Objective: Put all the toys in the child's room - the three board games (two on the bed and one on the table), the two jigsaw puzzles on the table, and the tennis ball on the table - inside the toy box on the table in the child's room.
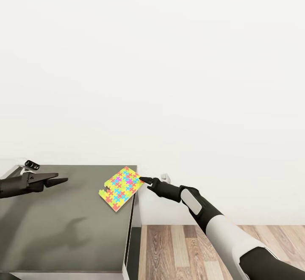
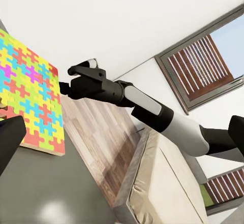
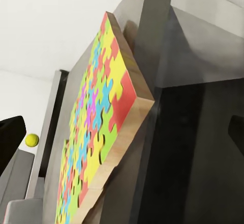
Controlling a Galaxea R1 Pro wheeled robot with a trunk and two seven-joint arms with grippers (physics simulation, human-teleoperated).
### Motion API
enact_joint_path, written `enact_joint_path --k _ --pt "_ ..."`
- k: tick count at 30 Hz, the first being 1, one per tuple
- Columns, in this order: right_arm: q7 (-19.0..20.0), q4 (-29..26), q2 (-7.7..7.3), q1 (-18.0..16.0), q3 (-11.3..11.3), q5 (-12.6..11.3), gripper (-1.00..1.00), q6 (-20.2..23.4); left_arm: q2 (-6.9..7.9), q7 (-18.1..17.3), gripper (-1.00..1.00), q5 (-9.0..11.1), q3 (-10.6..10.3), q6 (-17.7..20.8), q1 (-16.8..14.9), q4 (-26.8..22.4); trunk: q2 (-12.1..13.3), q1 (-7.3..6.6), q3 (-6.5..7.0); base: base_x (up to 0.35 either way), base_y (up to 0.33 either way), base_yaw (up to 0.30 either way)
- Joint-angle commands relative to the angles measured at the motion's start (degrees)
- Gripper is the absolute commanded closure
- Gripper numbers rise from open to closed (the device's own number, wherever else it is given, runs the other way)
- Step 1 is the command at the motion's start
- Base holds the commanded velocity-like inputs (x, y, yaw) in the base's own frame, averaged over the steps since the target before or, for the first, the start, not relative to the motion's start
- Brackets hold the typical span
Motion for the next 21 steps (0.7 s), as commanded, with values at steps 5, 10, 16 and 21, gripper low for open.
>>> enact_joint_path --k 5,10,16,21 --pt "0.02 0.02 -0.02 -0.05 0.12 -0.36 -1.00 0.21 0.05 -0.23 -1.00 0.07 -0.12 0.61 -0.04 0.01 -0.03 -0.01 -0.16 0.000 0.000 0.121" --pt "0.03 0.02 -0.02 -0.05 0.12 -0.36 -1.00 0.21 0.05 -0.23 -1.00 0.07 -0.12 0.61 -0.04 0.01 -0.03 -0.01 -0.28 0.000 0.000 0.155" --pt "0.03 0.02 -0.02 -0.05 0.12 -0.36 -1.00 0.22 0.00 -0.23 -1.00 0.07 -0.12 0.61 -0.04 0.01 -0.03 -0.01 -0.32 0.000 0.000 0.048" --pt "0.03 0.02 -0.02 -0.05 0.12 -0.36 -1.00 0.22 -0.03 -0.23 -1.00 0.07 -0.12 0.61 -0.04 0.01 -0.03 -0.01 -0.34 0.000 0.000 0.065"
